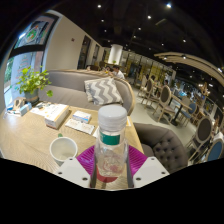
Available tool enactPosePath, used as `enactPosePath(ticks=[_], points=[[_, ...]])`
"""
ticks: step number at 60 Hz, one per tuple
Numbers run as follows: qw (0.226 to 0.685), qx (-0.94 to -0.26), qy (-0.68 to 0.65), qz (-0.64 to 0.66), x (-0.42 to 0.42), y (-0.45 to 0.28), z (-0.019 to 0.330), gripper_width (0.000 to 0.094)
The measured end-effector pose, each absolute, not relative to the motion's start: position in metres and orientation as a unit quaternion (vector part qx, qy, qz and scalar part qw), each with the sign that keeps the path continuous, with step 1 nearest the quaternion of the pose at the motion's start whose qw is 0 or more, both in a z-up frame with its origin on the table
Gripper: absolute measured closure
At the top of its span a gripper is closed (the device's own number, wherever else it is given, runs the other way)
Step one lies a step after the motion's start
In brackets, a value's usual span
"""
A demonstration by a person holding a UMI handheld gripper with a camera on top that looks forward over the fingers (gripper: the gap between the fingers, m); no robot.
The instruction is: Pour water
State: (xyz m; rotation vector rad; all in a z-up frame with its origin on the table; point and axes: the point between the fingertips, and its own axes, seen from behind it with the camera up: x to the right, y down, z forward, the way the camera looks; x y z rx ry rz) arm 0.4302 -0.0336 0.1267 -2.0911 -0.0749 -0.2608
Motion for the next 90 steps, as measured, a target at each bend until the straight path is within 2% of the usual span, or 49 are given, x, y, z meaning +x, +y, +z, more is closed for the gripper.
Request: enactPosePath(ticks=[21,35,38,41,46,48,59,74,80,90], points=[[0.484,-0.875,0.007,0.0,0.438,-0.019,0.039,0.0511],[0.514,-0.858,-0.011,0.012,0.438,-0.015,0.037,0.0467],[0.511,-0.86,-0.012,0.007,0.438,-0.015,0.036,0.0438],[0.488,-0.873,-0.012,-0.001,0.438,-0.02,0.025,0.0382],[0.466,-0.885,-0.008,-0.001,0.437,-0.03,0.017,0.0127],[0.464,-0.886,-0.002,-0.003,0.435,-0.038,0.022,0.0063],[0.445,-0.895,0.023,-0.026,0.424,-0.087,0.064,0.0082],[0.426,-0.901,0.069,-0.038,0.371,-0.193,0.168,0.0087],[0.429,-0.898,0.081,-0.043,0.351,-0.228,0.199,0.0081],[0.436,-0.893,0.095,-0.051,0.332,-0.267,0.227,0.0082]])
